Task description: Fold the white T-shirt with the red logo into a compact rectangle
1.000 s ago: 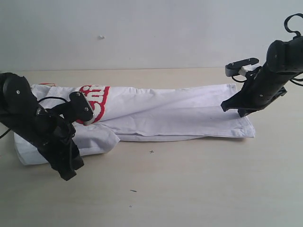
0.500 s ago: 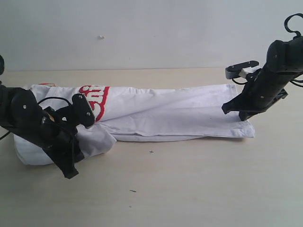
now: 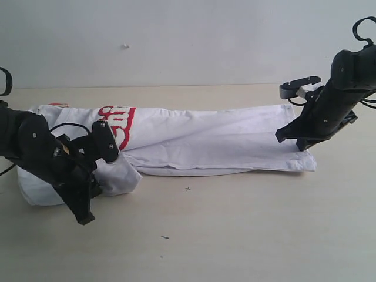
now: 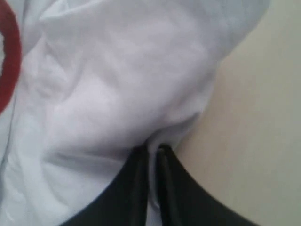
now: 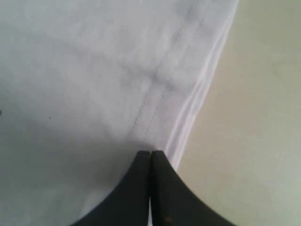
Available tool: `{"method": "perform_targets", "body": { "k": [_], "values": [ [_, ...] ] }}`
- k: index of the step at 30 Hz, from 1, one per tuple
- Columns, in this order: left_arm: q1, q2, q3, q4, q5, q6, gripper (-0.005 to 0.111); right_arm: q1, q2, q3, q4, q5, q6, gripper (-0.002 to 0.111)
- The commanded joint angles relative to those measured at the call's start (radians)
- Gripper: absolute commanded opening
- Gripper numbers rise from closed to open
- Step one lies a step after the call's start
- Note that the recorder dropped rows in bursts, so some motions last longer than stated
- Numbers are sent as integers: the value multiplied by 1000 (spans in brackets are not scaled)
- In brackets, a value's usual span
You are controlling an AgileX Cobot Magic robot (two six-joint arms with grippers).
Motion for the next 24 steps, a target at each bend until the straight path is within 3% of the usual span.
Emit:
{"method": "perform_targets", "body": {
  "k": [1,5,7,10,17,20,24],
  "values": [
    [-6,-6,-21,64,196,14,1,-2,0,2,-7,3,-1,0],
    [-26,-97,-123,55,546,101,0,2,0,4,-3,25,-1,0],
    [-34,-145,-166,52,603,130,0,9,0,4,25,32,-4,0],
    [-34,-192,-190,71,500,176,0,21,0,4,42,30,-15,0],
    [20,-190,-190,101,106,168,3,26,0,4,37,29,-15,0],
    [55,-174,-190,101,20,168,16,26,0,4,37,25,-17,0],
    [76,-151,-190,87,32,164,44,26,0,4,37,21,-17,0]
  ]
}}
